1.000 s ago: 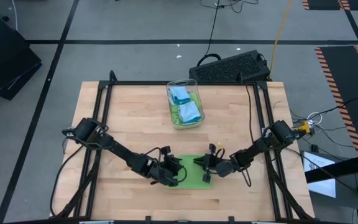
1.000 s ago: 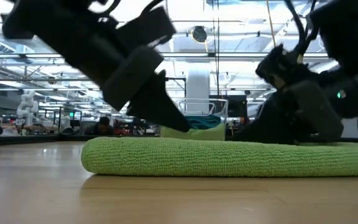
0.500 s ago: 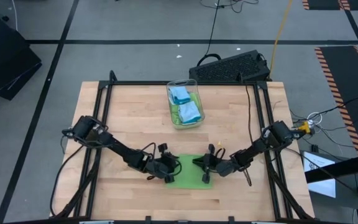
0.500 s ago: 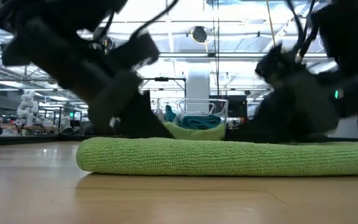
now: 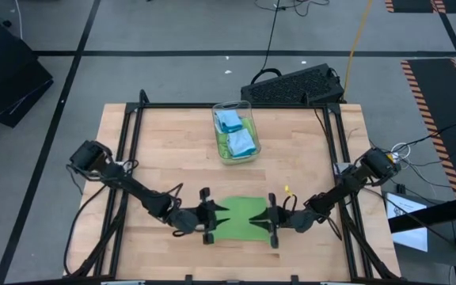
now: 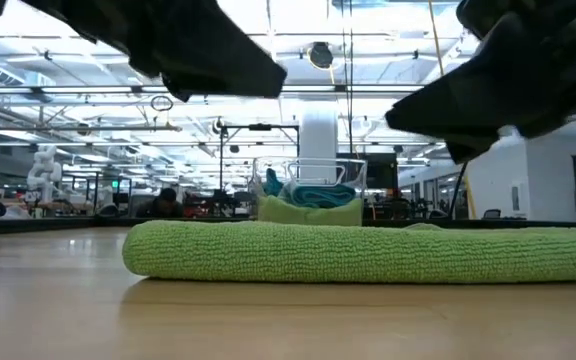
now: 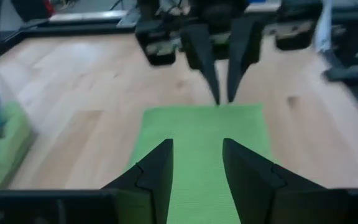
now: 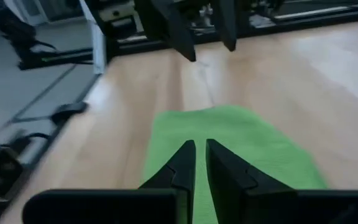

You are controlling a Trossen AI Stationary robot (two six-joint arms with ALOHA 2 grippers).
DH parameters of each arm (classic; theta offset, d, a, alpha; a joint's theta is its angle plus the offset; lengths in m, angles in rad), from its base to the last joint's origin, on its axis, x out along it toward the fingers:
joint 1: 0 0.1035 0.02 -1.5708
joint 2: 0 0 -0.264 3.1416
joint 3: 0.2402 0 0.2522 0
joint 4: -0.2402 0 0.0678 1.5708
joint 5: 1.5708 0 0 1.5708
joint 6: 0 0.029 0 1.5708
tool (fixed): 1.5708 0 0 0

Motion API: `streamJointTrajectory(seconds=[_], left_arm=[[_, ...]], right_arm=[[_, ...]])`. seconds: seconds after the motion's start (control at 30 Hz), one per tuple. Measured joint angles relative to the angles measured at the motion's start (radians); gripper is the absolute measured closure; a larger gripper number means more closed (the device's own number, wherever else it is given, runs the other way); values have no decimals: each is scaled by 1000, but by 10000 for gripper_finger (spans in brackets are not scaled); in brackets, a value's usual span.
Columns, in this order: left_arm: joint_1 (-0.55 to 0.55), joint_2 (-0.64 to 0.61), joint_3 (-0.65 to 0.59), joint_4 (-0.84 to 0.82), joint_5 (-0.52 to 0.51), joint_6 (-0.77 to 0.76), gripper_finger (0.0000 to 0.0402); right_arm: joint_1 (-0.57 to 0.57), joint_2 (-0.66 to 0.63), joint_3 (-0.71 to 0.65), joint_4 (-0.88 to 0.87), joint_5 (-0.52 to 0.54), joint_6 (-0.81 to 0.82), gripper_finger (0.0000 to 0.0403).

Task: Fold microfiber towels
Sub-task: Fold the green towel

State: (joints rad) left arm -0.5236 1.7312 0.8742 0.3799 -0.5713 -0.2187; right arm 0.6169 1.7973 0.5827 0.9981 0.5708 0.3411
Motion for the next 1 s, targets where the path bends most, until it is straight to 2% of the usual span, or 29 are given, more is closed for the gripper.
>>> streamJointTrajectory(seconds=[0.17,0.37,0.67,0.87,1.0], left_arm=[[-31,53,-2,85,2,-15,259],[-39,173,0,218,21,-55,259],[-27,334,0,221,48,-169,259],[-30,348,1,232,52,-202,259],[-42,326,-1,277,60,-140,259]], right_arm=[[9,22,1,4,3,64,374],[7,82,26,27,1,92,373],[4,215,150,30,-52,88,373],[2,341,203,35,-69,137,373],[9,404,215,57,-17,168,373]])
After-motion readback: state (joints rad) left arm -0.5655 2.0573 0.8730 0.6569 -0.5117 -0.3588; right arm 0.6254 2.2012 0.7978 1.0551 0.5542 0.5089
